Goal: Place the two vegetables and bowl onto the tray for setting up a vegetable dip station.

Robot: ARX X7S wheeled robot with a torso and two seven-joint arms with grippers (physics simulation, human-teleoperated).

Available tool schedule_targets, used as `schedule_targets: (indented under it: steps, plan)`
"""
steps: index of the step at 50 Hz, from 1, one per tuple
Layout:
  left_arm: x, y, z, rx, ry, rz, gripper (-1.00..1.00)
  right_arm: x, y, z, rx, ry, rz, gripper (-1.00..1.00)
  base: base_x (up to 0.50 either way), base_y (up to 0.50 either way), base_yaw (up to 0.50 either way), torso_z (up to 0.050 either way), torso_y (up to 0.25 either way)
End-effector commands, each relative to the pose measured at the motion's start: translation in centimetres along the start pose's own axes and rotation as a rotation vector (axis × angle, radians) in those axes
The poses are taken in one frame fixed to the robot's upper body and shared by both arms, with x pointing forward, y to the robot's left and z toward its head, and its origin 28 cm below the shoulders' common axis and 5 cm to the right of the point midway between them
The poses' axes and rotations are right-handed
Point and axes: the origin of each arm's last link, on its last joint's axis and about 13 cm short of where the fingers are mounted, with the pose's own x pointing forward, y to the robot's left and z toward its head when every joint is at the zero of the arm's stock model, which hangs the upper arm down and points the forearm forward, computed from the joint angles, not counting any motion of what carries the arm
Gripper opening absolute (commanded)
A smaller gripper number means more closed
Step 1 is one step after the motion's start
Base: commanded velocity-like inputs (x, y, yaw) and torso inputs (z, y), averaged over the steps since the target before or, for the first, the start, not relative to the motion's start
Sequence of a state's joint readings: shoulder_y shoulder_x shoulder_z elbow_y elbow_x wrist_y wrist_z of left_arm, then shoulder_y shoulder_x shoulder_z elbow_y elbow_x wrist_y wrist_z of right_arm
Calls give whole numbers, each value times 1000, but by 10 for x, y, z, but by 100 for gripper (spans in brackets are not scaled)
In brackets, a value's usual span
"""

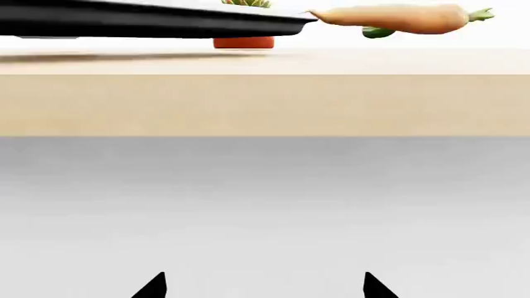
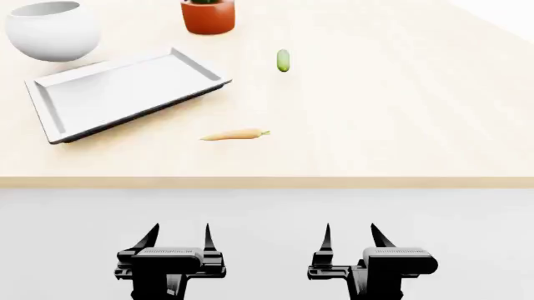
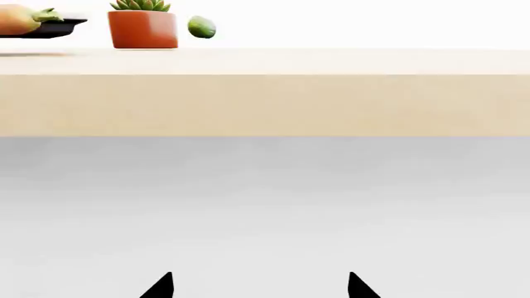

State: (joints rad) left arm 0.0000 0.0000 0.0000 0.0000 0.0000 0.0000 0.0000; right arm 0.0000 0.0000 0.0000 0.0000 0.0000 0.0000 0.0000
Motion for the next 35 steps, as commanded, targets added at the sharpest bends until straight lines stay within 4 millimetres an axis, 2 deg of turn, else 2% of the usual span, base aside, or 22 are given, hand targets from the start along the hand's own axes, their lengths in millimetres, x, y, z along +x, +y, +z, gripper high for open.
schedule_targets:
  steps: [1, 14, 16, 20, 28, 35]
  plan:
    - [0, 0, 0, -9, 11, 0, 100, 1, 0, -4, 1, -7, 1, 100, 0, 0, 0, 0, 0]
    - [-4, 2, 4, 16, 7, 23, 100, 7, 1, -10, -19, -3, 11, 100, 0, 0, 0, 0, 0]
    - [-6, 1, 8, 90, -8, 24, 100, 5, 3, 0, -42, -14, 3, 100, 0, 0, 0, 0, 0]
    - [-6, 1, 13, 95, 13, 35, 100, 5, 4, 8, -45, 8, 3, 100, 0, 0, 0, 0, 0]
    - [0, -5, 49, 149, -13, 40, 100, 17, 4, 50, -47, -9, -6, 100, 0, 0, 0, 0, 0]
    - [2, -8, 104, 159, 3, 65, 100, 21, 8, 110, -69, -33, -8, 100, 0, 0, 0, 0, 0]
